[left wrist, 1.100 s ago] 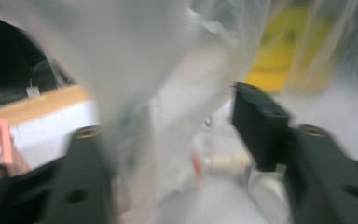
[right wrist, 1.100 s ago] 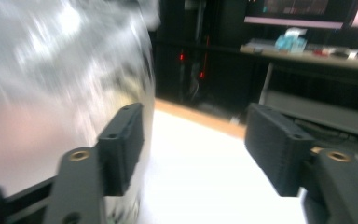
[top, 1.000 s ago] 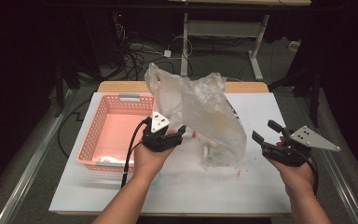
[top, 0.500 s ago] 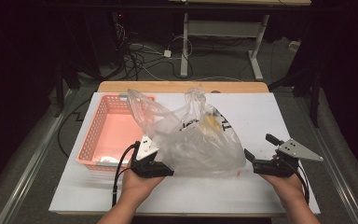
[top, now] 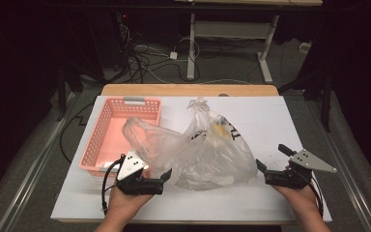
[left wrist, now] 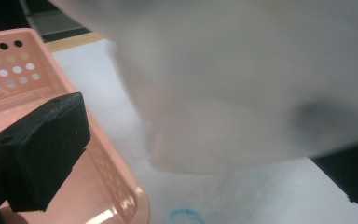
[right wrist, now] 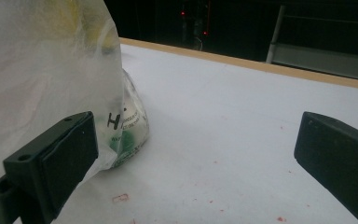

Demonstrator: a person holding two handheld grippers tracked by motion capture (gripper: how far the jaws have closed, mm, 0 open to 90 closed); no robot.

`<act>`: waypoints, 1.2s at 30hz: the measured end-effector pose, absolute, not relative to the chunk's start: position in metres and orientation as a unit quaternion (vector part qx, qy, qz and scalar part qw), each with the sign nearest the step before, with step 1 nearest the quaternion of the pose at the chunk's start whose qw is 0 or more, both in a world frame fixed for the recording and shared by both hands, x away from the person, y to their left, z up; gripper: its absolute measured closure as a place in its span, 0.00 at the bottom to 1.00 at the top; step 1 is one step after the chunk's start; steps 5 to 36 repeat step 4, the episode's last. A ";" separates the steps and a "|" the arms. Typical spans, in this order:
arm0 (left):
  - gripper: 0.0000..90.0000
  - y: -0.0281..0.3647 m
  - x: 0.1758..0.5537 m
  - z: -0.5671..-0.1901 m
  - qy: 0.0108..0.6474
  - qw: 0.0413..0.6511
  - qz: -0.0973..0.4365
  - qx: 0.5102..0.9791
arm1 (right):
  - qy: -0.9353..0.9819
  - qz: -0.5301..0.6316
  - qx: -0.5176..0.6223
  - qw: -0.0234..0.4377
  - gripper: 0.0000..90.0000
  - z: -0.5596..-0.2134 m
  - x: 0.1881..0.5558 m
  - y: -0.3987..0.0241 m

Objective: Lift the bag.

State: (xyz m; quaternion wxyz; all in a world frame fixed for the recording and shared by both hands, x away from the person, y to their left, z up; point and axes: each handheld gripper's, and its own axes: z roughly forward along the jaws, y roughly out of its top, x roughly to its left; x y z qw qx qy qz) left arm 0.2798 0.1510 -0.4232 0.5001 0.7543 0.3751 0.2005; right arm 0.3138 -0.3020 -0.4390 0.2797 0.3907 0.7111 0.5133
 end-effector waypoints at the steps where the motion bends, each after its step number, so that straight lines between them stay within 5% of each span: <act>1: 0.00 0.151 0.280 -0.424 0.377 0.500 0.200 0.754 | 0.712 0.513 0.390 0.280 0.00 -0.439 0.314 -0.302; 36: 0.00 0.152 0.282 -0.426 0.380 0.496 0.199 0.755 | 0.711 0.514 0.390 0.281 0.00 -0.440 0.313 -0.302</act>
